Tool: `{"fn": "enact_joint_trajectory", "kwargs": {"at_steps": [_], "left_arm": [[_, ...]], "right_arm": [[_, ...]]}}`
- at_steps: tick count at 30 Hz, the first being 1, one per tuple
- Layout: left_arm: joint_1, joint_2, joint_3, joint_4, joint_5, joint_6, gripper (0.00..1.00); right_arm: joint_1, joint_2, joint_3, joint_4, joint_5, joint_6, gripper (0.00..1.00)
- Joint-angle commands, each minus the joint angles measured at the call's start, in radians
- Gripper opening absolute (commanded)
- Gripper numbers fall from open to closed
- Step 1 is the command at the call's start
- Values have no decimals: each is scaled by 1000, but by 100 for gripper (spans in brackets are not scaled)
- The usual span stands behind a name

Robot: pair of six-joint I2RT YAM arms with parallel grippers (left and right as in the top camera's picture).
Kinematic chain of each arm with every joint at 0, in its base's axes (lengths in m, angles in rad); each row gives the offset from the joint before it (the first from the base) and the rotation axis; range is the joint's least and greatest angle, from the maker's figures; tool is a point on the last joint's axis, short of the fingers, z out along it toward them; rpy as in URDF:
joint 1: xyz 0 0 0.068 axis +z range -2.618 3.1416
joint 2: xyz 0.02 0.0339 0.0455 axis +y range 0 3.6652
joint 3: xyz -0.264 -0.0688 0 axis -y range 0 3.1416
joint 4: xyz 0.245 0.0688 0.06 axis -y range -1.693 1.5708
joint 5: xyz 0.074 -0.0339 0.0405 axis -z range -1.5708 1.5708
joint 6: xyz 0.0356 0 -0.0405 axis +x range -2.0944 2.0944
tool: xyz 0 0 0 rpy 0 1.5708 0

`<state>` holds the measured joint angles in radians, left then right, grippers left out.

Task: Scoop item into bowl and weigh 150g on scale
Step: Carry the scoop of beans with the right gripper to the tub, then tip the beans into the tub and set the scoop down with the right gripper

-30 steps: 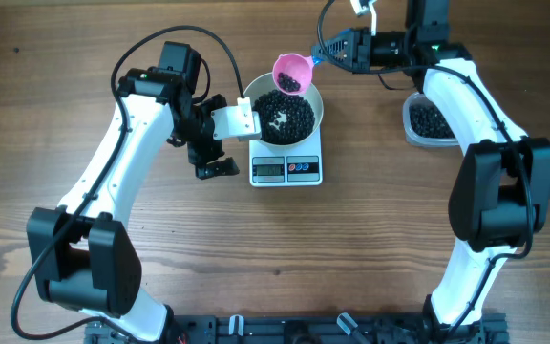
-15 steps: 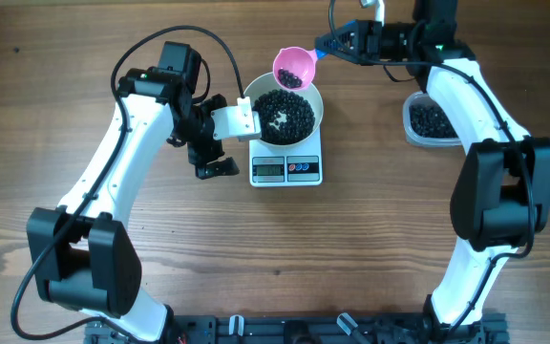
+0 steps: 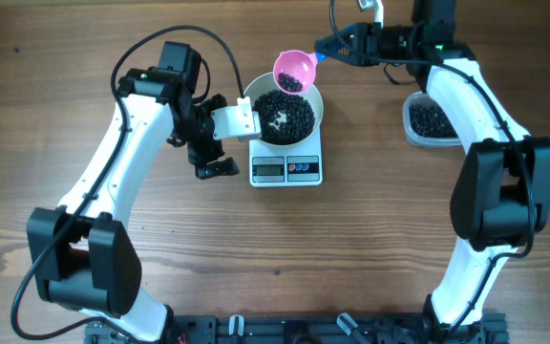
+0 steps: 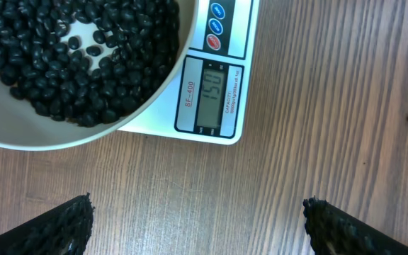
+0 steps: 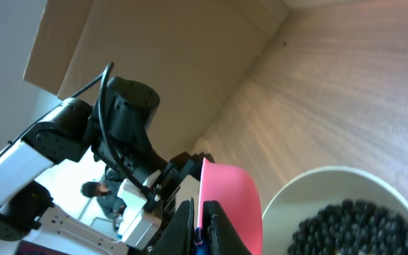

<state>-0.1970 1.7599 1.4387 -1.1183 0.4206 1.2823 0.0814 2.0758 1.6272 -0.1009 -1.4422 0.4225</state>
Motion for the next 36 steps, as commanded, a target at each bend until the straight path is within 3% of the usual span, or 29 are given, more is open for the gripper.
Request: {"fn": "enact_joint_trajectory", "kwargs": {"at_steps": [1,7,13,24,30,33,36], "left_arm": [[3,4,-6,1,24,19,100],[3,4,-6,1,24,19,100],[3,4,-6,1,24,19,100],[3,4,-6,1,24,19,100],[3,4,-6,1,24,19,100],[3,4,-6,1,24,19,100],[3,4,-6,1,24,19,100]], "right_arm": [[0,15,-2,-28,5,-26,4],[-14,15,-2,-5,27,-27,4],[-89,15,-2,2,1,79,4],[-298,15,-2,-200,0,57,4],[-394,13,-2,-259,-103,43,4],[-449,13,-2,-370,-18,-27,4],[-521,13,-2,-586,148,-201,4]]}}
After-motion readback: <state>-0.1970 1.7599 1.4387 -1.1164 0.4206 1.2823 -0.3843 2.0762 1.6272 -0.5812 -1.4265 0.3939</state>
